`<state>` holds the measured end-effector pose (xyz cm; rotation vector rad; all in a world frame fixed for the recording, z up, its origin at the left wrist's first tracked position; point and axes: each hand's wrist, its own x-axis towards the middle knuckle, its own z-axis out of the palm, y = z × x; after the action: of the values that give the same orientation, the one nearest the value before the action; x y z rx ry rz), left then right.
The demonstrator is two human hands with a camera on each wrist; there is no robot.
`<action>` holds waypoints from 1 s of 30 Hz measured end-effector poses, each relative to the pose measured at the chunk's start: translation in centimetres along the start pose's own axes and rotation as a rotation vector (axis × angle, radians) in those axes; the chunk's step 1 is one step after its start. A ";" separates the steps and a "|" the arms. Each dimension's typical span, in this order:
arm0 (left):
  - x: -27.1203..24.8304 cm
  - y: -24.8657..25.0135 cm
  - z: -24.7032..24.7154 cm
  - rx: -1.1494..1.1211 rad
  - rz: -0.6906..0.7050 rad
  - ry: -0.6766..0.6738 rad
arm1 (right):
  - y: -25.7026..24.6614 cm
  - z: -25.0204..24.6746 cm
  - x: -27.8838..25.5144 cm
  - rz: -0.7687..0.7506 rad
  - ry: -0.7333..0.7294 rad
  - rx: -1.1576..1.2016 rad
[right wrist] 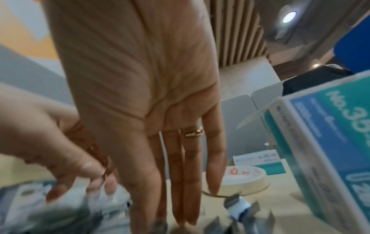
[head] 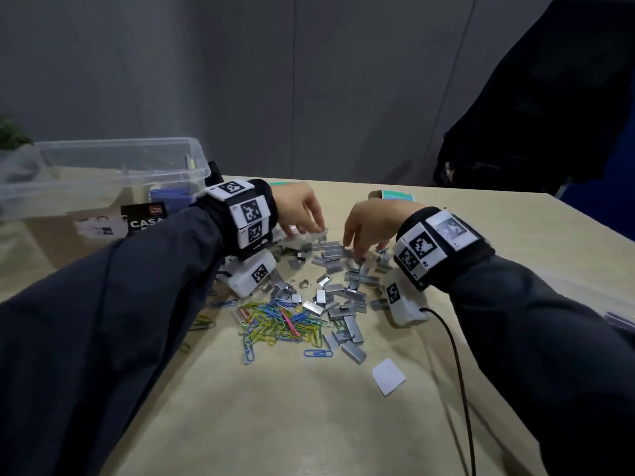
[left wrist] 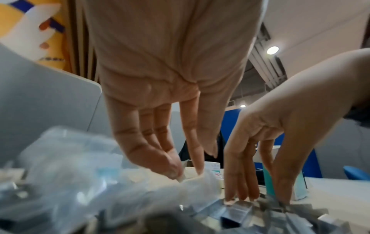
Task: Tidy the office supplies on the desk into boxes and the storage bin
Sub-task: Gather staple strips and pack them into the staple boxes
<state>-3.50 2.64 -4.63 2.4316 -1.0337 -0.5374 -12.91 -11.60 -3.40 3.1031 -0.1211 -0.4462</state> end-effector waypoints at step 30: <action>1.5 1.4 1.2 0.606 -0.032 0.039 | 2.0 0.3 0.1 -0.040 0.015 0.205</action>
<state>-3.90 0.34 -5.10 2.9645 -1.2855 -0.1954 -13.02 -13.59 -3.66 3.3147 -0.1111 -0.4372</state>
